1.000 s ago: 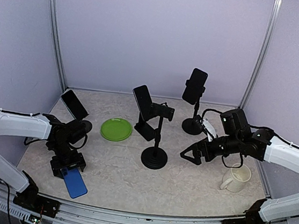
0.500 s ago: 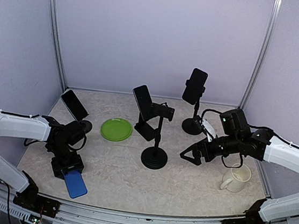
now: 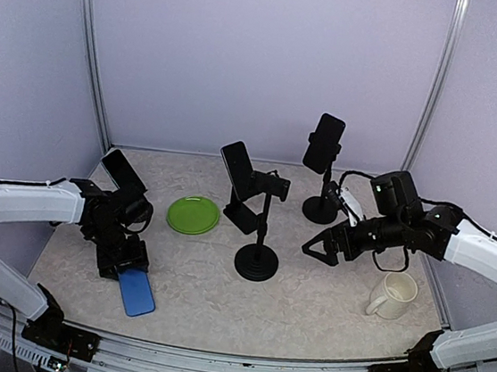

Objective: Place the phone on the phone stand

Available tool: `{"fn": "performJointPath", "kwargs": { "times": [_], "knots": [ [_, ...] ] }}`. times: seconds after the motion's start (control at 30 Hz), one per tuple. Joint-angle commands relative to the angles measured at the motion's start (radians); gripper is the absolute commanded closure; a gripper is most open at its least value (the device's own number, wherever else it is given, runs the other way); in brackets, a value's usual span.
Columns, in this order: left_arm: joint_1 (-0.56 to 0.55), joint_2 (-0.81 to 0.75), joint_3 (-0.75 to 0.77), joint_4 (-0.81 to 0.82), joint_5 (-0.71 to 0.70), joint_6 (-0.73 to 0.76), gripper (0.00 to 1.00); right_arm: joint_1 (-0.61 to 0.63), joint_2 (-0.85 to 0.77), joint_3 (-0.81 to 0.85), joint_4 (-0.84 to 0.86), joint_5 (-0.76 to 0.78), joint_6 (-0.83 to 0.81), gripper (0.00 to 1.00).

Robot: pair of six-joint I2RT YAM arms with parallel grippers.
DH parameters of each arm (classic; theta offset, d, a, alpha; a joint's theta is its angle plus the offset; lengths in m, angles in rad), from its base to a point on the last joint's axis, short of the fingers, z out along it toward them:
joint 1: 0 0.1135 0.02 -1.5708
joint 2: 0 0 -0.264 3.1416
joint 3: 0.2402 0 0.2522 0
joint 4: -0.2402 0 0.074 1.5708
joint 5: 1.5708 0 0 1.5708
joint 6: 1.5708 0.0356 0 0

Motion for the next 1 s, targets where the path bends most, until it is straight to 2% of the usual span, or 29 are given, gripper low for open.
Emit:
{"fn": "performJointPath", "kwargs": {
  "times": [0.0,0.2,0.33,0.43,0.57,0.67,0.83,0.97],
  "knots": [
    [-0.031,-0.016,0.152,0.047,-0.019,0.103,1.0,0.006,-0.066,0.08,-0.092,-0.007,0.025,0.05],
    [-0.096,-0.04,0.299,0.126,-0.039,0.191,1.0,0.006,-0.13,0.164,-0.162,-0.045,0.035,0.09],
    [-0.111,-0.067,0.34,0.171,-0.036,0.248,1.0,0.006,-0.147,0.242,-0.15,-0.117,0.03,0.11],
    [-0.113,-0.106,0.353,0.24,0.01,0.344,1.0,0.006,-0.139,0.286,-0.119,-0.175,0.022,0.15],
    [-0.115,-0.146,0.426,0.251,0.043,0.45,1.0,0.006,-0.1,0.361,-0.099,-0.22,0.012,0.18],
    [-0.126,-0.191,0.471,0.3,0.139,0.561,1.0,0.007,-0.066,0.408,-0.078,-0.258,0.003,0.18],
    [-0.146,-0.272,0.518,0.444,0.234,0.603,1.0,0.007,0.004,0.485,-0.027,-0.344,-0.007,0.17],
    [-0.17,-0.256,0.599,0.497,0.352,0.647,1.0,0.028,0.069,0.518,0.048,-0.386,0.005,0.08]
  ]
}}
